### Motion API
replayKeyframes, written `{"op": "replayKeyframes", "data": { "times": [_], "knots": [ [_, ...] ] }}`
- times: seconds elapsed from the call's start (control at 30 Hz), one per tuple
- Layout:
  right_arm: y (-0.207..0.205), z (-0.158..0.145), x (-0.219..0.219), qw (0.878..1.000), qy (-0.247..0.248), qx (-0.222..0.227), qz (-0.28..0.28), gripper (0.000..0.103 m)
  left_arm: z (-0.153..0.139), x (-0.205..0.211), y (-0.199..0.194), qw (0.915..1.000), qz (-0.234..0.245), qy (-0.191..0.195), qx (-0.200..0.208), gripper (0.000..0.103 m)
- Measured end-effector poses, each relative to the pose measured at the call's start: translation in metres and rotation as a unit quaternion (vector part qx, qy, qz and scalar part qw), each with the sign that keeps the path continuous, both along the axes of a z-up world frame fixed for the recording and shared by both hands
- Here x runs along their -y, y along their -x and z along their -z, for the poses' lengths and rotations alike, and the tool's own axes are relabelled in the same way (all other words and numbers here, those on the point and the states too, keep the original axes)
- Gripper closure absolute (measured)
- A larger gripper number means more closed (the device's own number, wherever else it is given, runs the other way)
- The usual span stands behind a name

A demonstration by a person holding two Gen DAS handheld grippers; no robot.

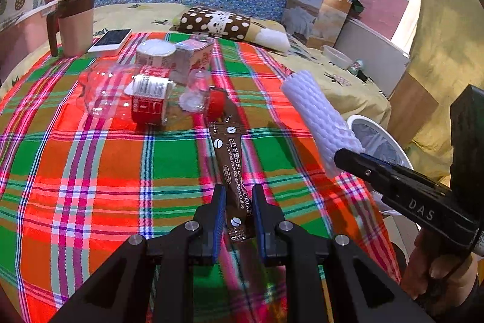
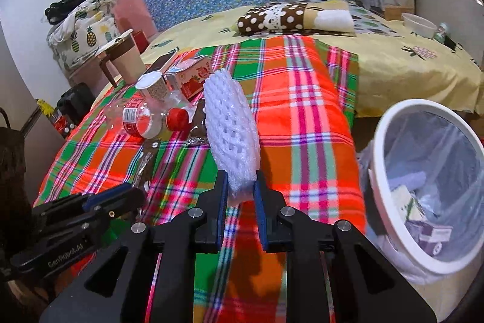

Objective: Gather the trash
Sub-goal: 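Carry the wrapper and foam net over the trash bin and open both tools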

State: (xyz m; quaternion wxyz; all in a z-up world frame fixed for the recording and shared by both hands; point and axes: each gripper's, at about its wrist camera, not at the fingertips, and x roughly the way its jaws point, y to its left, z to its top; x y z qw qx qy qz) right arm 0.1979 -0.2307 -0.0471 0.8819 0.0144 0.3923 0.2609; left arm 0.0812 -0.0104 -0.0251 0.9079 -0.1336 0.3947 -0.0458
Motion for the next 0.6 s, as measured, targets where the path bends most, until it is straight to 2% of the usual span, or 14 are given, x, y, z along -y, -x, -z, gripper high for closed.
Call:
{"op": "replayKeyframes", "data": {
  "times": [0.6],
  "knots": [
    [0.012,-0.003,0.029,0.999,-0.01,0.016,0.042,0.084,-0.014,0.041,0.001,0.9988,0.047,-0.007,0.013,0.085]
  ]
}}
